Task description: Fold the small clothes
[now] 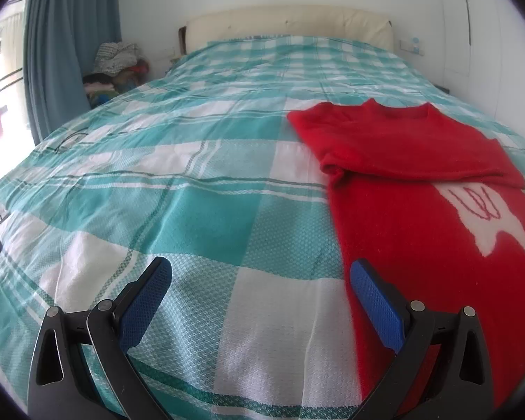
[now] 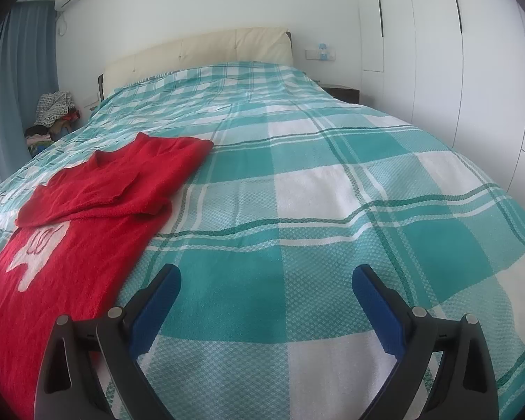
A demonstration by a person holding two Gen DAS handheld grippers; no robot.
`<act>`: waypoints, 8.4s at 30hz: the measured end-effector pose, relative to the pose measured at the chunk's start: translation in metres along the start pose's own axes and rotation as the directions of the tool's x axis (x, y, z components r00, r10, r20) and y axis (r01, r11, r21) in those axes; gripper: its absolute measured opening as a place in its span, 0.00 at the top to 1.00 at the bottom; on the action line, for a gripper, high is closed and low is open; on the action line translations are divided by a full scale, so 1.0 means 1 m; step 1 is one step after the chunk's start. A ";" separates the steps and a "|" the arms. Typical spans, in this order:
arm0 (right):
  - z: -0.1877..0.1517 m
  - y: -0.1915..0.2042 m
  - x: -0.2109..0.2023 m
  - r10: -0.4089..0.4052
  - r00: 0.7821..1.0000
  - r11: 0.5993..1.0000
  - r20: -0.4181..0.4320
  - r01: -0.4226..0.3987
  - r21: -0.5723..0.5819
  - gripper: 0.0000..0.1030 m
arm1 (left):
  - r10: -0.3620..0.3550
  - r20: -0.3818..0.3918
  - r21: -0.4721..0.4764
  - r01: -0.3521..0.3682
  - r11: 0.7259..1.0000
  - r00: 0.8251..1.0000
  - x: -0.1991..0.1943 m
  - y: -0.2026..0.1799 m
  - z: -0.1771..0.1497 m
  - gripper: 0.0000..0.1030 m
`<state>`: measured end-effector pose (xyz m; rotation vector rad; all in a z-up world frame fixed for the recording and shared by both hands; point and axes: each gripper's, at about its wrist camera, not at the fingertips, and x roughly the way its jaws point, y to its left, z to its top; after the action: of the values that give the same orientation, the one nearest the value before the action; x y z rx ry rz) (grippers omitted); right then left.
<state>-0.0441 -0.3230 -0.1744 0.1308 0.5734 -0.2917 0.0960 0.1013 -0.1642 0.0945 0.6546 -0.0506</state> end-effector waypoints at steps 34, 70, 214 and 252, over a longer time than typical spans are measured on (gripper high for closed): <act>-0.001 0.005 0.002 -0.023 1.000 0.999 -0.005 0.023 -0.023 0.04 | 0.030 -0.017 0.011 -0.030 1.000 0.999 0.006 -0.003 -0.001 0.01; -0.001 0.004 0.003 -0.024 1.000 0.999 -0.007 0.024 -0.024 0.04 | 0.023 -0.020 0.009 -0.023 1.000 1.000 0.006 -0.004 -0.002 0.01; -0.075 0.085 -0.079 0.498 0.667 0.867 -0.554 -0.397 0.302 0.95 | -0.534 -0.488 -0.212 0.500 0.840 0.690 -0.086 -0.022 -0.045 0.94; 0.133 0.128 0.130 0.489 0.806 0.872 -0.334 -0.455 0.179 0.65 | -0.426 -0.227 -0.128 0.407 0.904 0.876 0.101 -0.048 0.165 0.05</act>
<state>0.1675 -0.2588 -0.1301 0.4183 0.8812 0.2054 0.2726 0.0351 -0.0992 -0.1194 0.9213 -0.4379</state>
